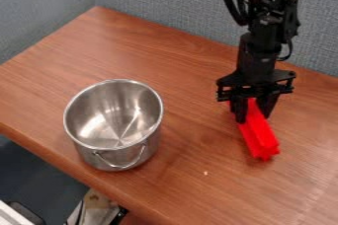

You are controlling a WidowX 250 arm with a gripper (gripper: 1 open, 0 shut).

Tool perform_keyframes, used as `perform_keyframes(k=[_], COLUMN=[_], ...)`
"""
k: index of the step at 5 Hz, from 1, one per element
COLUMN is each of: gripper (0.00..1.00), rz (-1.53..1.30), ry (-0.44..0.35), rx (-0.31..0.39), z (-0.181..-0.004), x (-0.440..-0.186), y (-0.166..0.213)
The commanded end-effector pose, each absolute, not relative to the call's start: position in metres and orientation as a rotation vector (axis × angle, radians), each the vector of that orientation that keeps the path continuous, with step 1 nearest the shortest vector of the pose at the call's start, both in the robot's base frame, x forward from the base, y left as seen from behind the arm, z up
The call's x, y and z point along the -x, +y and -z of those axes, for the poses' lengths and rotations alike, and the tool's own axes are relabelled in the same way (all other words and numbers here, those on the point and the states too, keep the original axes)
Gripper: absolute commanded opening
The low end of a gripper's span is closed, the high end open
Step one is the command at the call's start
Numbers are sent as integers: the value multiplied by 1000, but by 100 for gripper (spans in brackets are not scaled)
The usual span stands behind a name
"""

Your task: Move the red object from the metal pot to the table

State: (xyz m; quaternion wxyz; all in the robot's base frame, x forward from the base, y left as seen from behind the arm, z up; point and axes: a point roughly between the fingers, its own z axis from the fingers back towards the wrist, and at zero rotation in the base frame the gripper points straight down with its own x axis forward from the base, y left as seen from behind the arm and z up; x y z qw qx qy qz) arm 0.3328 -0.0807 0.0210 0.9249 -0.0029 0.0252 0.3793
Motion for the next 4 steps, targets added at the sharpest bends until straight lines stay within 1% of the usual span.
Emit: perform_keyframes(k=[1,3,4], gripper=[0,0,0], rz=[-867,-834,-876], ry=[78,85,81], rx=[-29,-49,-25], z=[10,14,15], x=[-309,-301,-298], y=[-89,-90,-83])
